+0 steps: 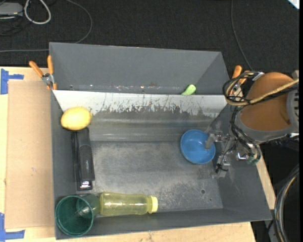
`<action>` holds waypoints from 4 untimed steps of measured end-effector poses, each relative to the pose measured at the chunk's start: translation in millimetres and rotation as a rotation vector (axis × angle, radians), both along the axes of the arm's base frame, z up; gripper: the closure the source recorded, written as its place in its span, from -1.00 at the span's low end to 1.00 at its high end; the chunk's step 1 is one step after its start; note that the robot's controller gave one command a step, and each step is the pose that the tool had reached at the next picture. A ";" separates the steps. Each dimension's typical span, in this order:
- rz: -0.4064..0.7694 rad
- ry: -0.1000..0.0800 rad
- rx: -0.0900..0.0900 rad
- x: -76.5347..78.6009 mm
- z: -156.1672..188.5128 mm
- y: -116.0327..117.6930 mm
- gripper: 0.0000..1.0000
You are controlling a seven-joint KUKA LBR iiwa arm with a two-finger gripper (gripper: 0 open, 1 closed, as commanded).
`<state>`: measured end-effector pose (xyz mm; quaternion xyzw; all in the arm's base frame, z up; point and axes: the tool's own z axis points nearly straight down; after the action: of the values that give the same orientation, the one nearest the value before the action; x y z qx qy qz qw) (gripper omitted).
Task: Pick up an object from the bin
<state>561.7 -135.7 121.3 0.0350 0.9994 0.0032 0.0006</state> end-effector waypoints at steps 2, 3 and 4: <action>-0.029 0.002 0.003 3.5 -52.5 6.5 -1.00; 0.023 0.002 0.002 5.5 -51.7 4.1 -1.00; 0.170 0.006 0.004 51.9 -52.6 -8.8 1.00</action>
Offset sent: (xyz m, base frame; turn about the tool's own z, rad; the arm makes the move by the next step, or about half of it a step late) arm 0.0035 0.0064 -0.0513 0.0292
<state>613.6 -144.4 68.7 -0.0500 0.9987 0.0052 -0.0029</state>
